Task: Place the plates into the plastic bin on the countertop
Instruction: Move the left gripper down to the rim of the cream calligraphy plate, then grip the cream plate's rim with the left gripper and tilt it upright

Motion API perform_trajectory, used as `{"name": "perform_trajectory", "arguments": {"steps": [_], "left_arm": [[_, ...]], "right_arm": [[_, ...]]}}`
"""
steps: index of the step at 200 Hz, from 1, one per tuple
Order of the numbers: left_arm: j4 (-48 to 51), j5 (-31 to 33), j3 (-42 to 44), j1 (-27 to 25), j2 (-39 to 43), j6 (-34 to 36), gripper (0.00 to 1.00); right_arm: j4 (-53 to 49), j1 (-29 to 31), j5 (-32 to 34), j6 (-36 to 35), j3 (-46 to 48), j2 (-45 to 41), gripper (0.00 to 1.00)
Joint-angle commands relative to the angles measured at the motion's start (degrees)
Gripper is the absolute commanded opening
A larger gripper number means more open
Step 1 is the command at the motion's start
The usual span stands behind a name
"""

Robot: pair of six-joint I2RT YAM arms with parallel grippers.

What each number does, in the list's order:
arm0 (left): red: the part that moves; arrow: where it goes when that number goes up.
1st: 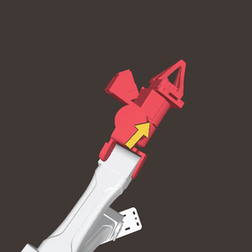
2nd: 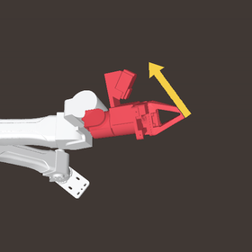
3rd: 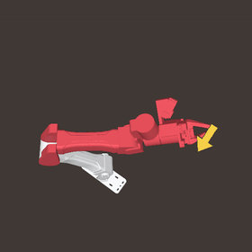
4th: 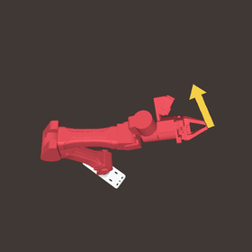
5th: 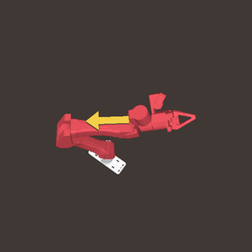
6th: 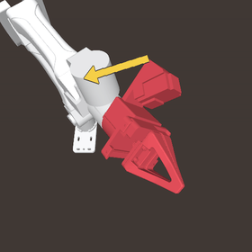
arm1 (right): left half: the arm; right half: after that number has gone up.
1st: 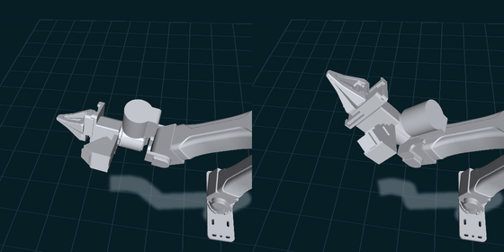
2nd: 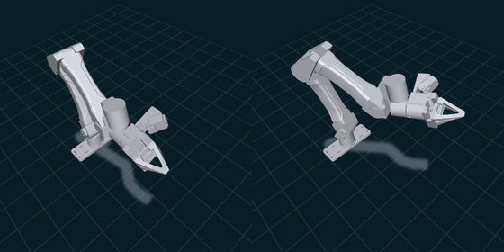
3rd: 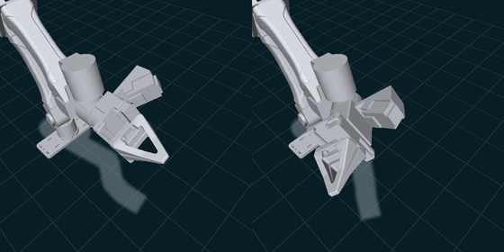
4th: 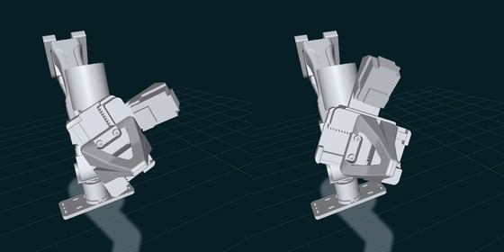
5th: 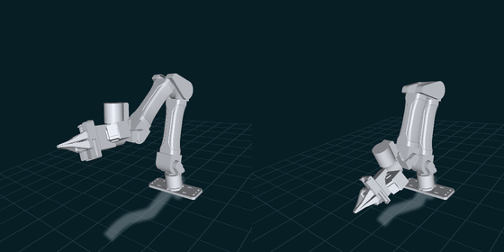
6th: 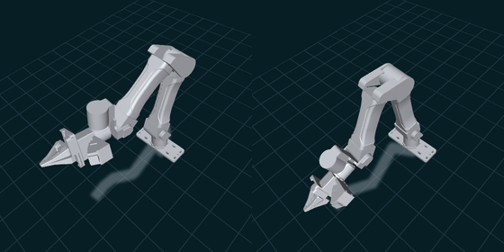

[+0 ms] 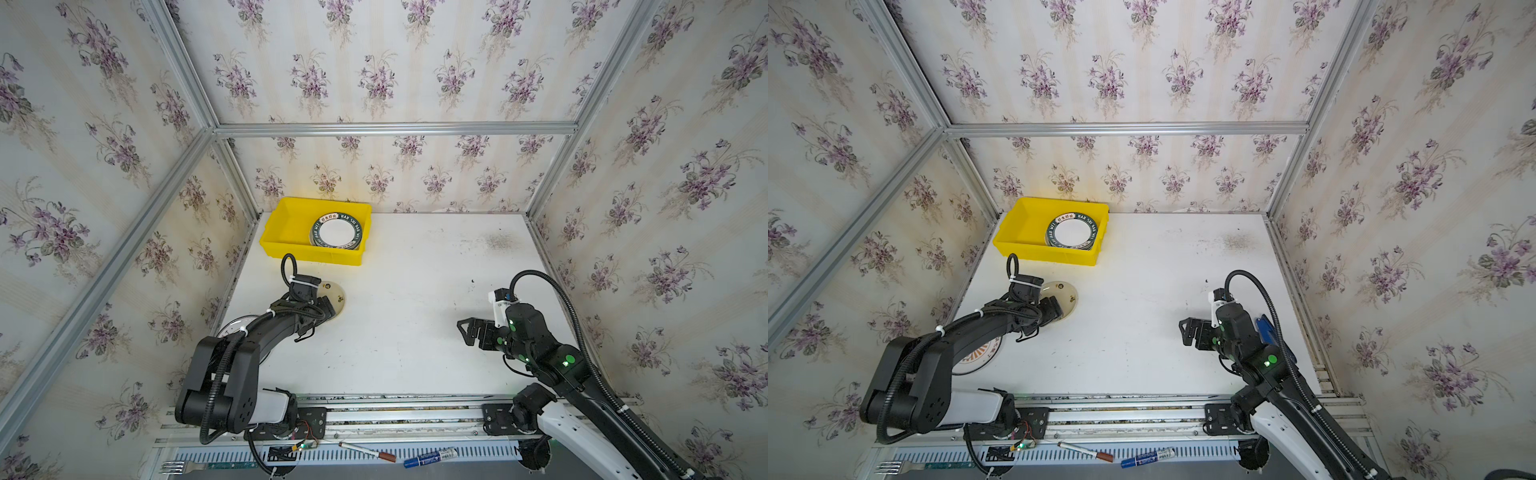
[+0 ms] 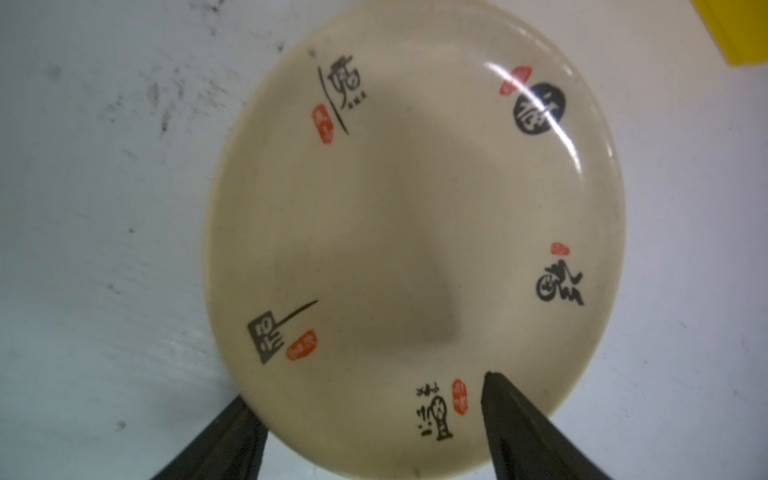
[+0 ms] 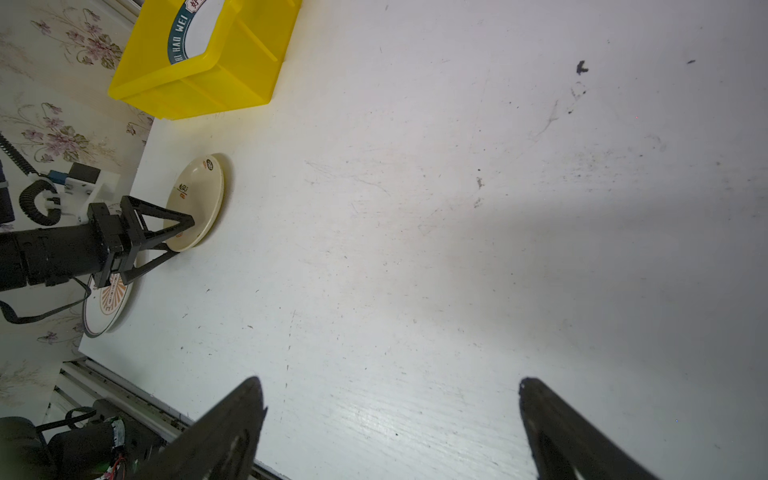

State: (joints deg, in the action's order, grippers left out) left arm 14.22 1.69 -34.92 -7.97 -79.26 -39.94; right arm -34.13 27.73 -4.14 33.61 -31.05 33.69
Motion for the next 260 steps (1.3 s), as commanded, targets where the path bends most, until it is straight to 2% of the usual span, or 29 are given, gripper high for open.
{"name": "perform_trajectory", "arguments": {"steps": [1,54,98,104,116,156,181,260], "left_arm": [[-2.78,0.36,2.62,0.96,1.18,-4.63,0.76],[-6.10,3.20,5.91,2.25,5.52,-10.50,0.62],[-6.28,3.07,3.27,2.42,0.96,-8.16,0.56],[-6.22,2.79,2.66,2.43,0.34,-7.47,0.46],[-5.96,2.53,2.05,2.52,-0.18,-7.42,0.37],[-5.90,2.53,1.01,2.56,-1.20,-7.13,0.33],[-5.37,2.26,-0.12,2.53,-2.20,-6.30,0.22],[-4.73,1.47,-0.68,2.60,-2.52,-4.88,0.05]], "right_arm": [[-0.31,-0.12,1.06,0.32,-0.90,-0.12,0.98],[-1.20,-0.21,1.07,-0.68,-2.47,0.74,0.98],[-1.36,-0.28,0.45,-1.65,-3.29,0.85,0.98],[-1.55,-0.30,0.44,-1.77,-3.39,0.77,0.98],[-1.68,-0.30,0.45,-1.95,-3.43,0.68,0.98],[-2.14,-0.39,0.47,-2.36,-3.59,0.15,0.98],[-2.37,-0.48,0.73,-2.71,-3.63,-0.12,0.98],[-4.33,-0.74,1.42,-3.24,-4.31,-1.61,0.98]]}}
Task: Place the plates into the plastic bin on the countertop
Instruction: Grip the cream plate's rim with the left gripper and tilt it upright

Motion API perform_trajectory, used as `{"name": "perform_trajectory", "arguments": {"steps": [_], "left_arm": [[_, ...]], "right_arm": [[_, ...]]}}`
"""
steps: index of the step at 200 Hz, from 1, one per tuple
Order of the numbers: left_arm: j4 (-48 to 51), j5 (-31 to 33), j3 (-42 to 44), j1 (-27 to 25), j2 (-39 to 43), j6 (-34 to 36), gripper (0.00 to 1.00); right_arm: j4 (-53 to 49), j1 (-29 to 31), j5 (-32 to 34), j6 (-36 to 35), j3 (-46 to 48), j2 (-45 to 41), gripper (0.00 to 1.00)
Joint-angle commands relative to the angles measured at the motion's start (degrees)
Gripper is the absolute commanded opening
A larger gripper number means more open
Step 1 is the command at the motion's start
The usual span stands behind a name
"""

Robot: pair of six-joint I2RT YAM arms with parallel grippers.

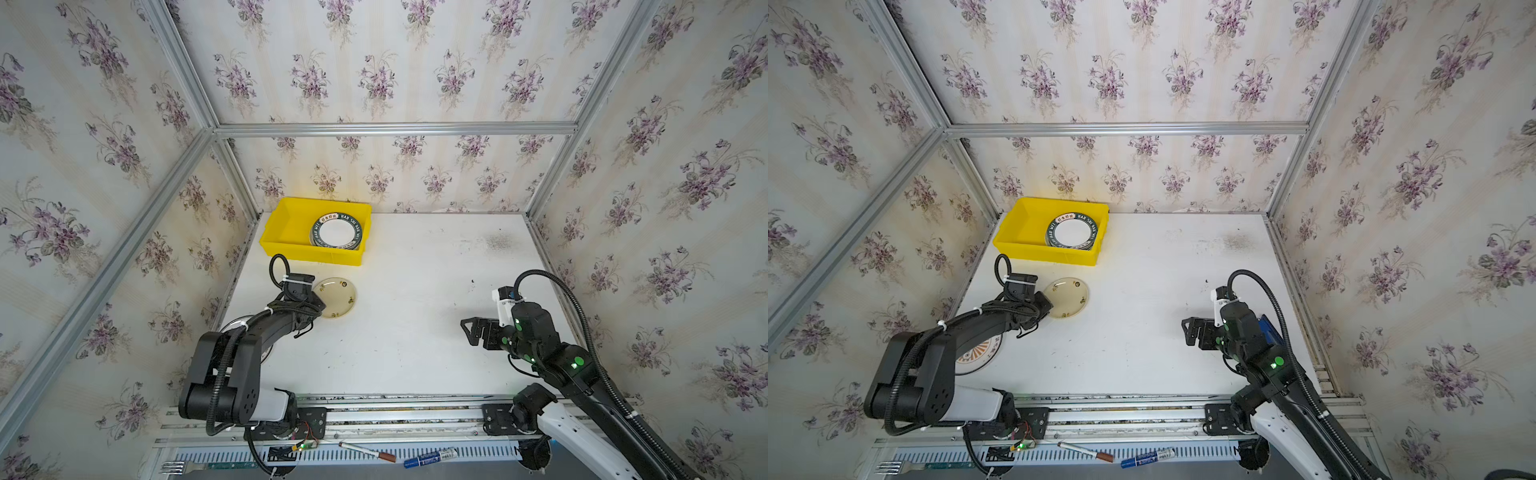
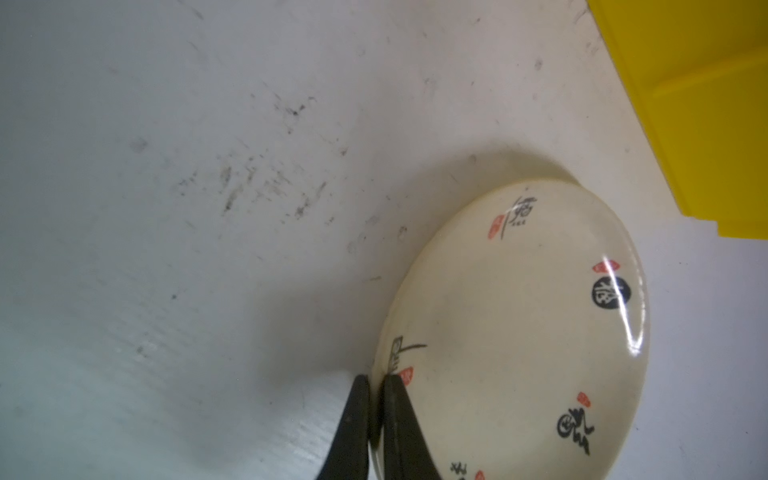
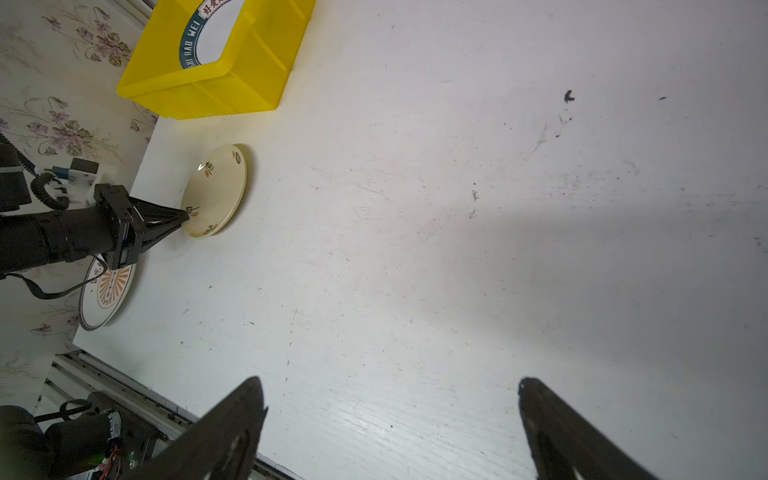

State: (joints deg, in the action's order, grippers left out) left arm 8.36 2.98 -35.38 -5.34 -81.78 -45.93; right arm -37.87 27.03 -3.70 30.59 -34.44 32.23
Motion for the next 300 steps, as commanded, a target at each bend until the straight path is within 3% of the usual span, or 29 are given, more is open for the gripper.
{"name": "perform_trajectory", "arguments": {"steps": [1,44,191,300], "left_arm": [[1.13,0.18,-0.22,-0.02,0.02,1.11,0.05],[1.30,-1.06,0.39,-0.02,1.02,1.96,0.00],[1.22,-6.32,2.68,-1.68,10.86,1.75,0.00],[2.57,-7.11,0.65,-7.30,18.70,0.30,0.00]], "right_arm": [[-0.57,-0.04,0.94,-0.24,-0.91,-0.15,0.98],[-0.98,-0.04,0.74,0.34,-1.01,-0.70,0.98],[2.18,-0.22,-2.77,5.99,1.42,-1.60,0.98],[4.87,-0.48,-3.41,7.35,1.28,-0.15,0.97]]}}
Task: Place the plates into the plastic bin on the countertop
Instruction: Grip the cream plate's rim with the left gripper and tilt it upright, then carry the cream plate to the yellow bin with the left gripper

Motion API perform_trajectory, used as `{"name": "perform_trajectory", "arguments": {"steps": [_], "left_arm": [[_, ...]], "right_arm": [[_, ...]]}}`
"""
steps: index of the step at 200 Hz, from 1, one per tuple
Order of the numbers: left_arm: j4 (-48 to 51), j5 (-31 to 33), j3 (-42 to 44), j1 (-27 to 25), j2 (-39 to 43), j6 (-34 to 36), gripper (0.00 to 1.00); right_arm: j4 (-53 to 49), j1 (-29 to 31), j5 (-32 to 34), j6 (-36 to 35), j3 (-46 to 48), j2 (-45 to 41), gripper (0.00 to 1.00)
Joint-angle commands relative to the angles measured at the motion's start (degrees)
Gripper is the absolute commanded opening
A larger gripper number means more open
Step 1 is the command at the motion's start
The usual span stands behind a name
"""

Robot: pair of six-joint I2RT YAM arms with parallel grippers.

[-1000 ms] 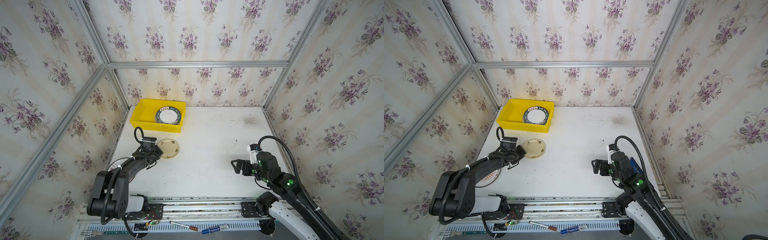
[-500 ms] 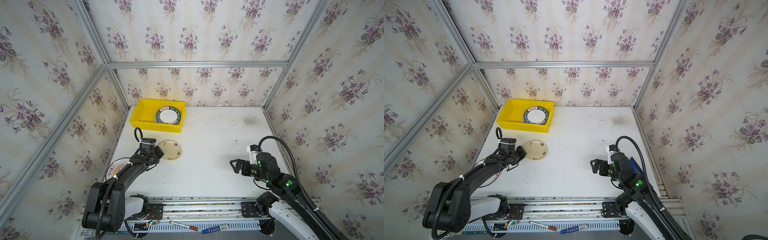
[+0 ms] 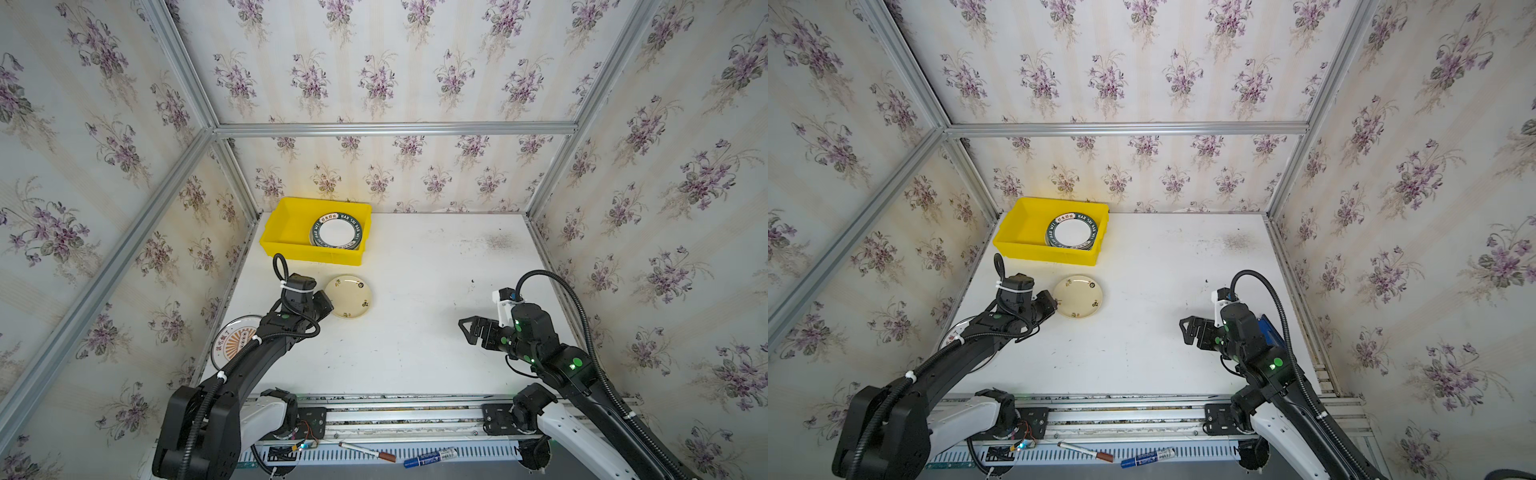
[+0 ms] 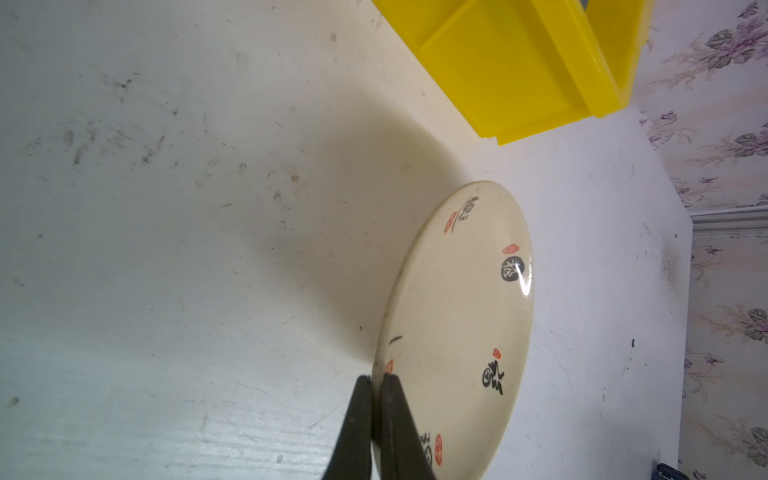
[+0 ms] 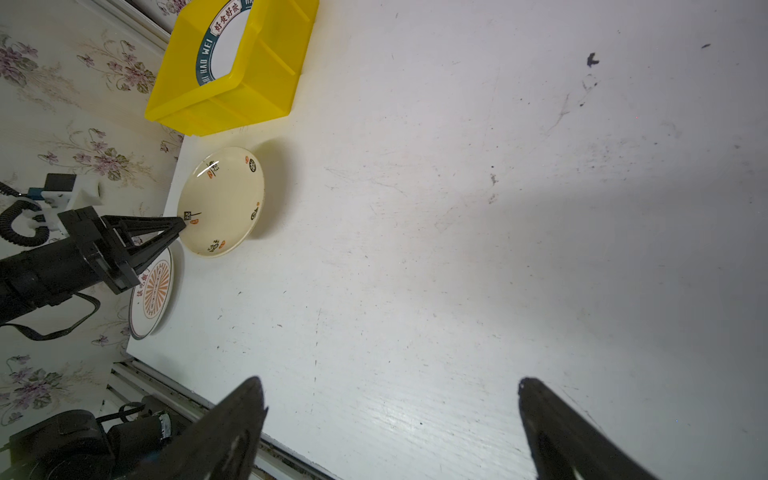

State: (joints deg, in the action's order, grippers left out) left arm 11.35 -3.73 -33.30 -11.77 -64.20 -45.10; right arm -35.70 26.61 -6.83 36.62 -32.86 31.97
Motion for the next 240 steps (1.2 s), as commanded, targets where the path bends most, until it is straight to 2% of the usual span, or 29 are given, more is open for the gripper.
{"name": "perform_trajectory", "arguments": {"steps": [1,60,135,186,240], "left_arm": [[-0.35,-0.40,-1.46,-0.97,1.20,-0.52,0.00],[2.41,0.59,-5.59,-5.30,4.30,-0.60,0.00],[4.16,0.97,-13.55,-7.48,3.55,0.47,0.00],[5.26,4.14,-25.23,-6.46,-4.33,3.96,0.00],[5.60,5.74,-39.47,-1.04,-18.32,6.43,0.00]], "right_arm": [[2.77,-0.07,-0.29,1.38,-0.28,0.11,0.97],[8.40,-0.24,-5.50,2.74,-0.27,0.54,0.98],[14.81,-0.30,-7.06,3.36,-0.66,4.17,0.98],[15.07,-0.42,-5.85,2.90,-1.93,4.26,0.98],[7.46,-0.51,-1.10,0.39,-4.11,0.38,0.98]]}}
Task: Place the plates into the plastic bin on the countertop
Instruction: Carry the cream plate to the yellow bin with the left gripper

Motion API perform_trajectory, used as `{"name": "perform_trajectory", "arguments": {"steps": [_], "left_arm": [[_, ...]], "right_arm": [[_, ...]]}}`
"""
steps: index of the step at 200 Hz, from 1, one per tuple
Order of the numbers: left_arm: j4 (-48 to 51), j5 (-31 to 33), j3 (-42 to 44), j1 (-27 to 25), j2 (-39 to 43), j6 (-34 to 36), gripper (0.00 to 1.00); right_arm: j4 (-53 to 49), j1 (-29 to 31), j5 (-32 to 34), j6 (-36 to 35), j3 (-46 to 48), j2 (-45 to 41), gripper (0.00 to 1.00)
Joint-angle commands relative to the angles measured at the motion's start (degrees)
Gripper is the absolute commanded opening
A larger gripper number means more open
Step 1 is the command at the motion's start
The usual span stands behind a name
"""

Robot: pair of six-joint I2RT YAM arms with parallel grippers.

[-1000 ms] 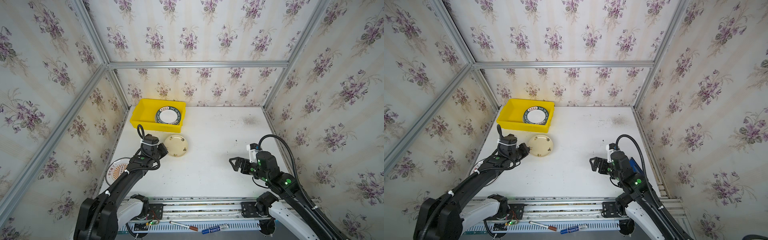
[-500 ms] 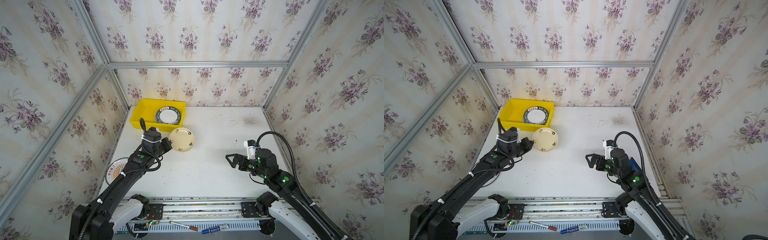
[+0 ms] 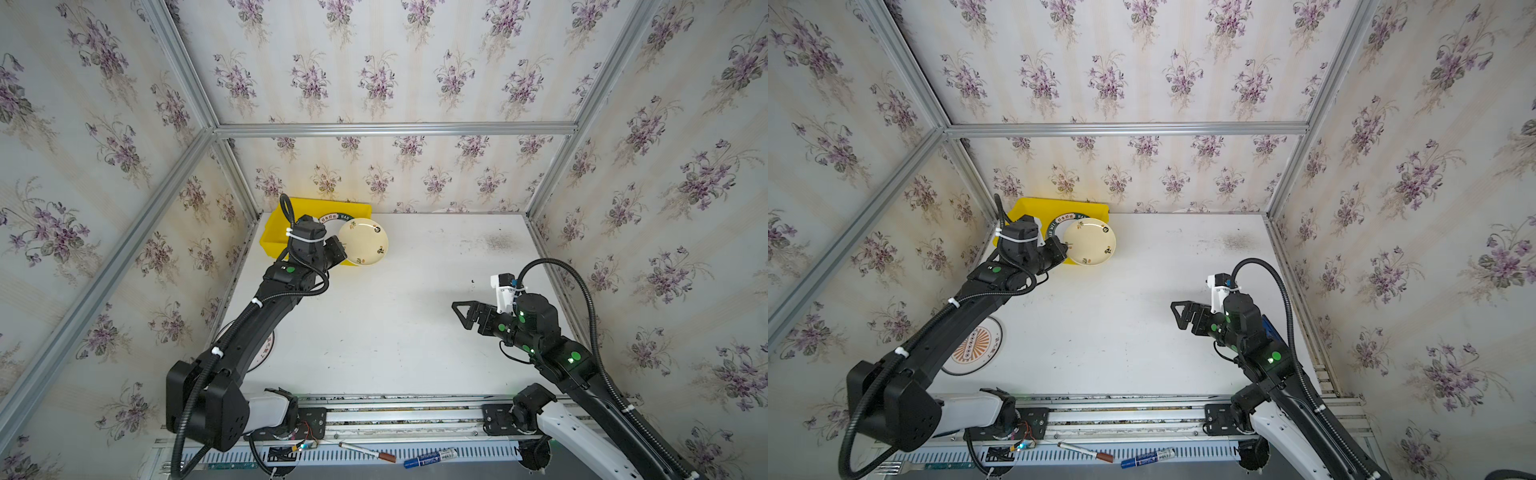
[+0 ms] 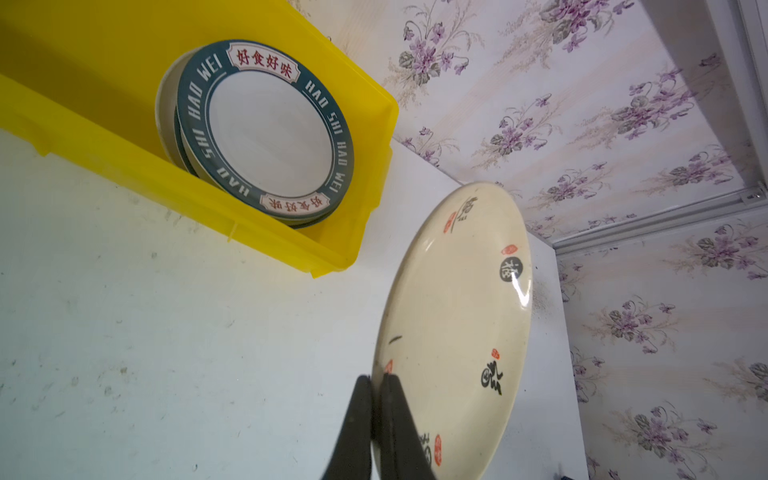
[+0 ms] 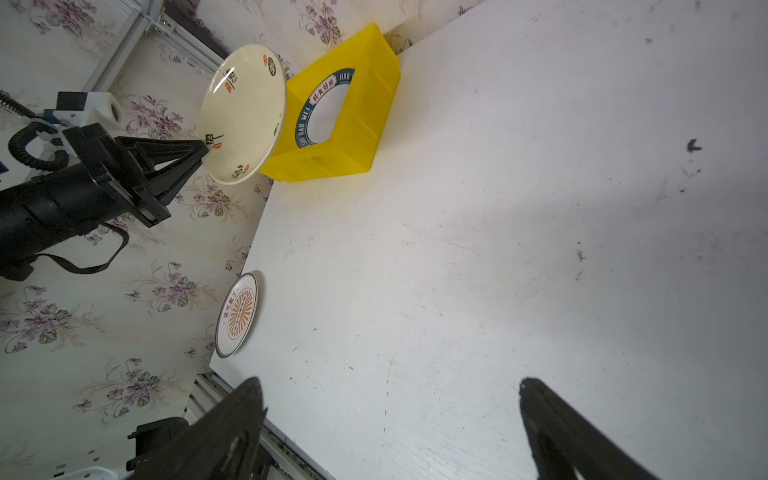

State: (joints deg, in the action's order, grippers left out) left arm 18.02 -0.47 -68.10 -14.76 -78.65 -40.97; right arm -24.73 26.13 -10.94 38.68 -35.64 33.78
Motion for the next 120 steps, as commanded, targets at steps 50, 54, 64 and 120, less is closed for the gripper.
{"name": "perform_trajectory", "arguments": {"steps": [50,54,64,120], "left_arm": [[2.81,5.61,-18.55,9.20,-19.37,5.28,0.00],[2.97,7.02,-19.60,9.23,-20.43,5.94,0.00],[4.40,8.56,-23.68,9.27,-23.92,7.96,0.00],[13.22,11.73,-39.98,9.73,-37.17,10.90,0.00]], "right_arm": [[-7.83,-0.11,6.01,-1.47,-1.57,-3.98,0.98],[-8.02,-0.11,6.22,-1.37,-1.54,-3.98,0.98],[-8.31,-0.11,6.86,-1.26,-1.45,-3.99,0.98],[-7.96,-0.22,9.06,-0.54,-1.71,-2.14,0.98]]}}
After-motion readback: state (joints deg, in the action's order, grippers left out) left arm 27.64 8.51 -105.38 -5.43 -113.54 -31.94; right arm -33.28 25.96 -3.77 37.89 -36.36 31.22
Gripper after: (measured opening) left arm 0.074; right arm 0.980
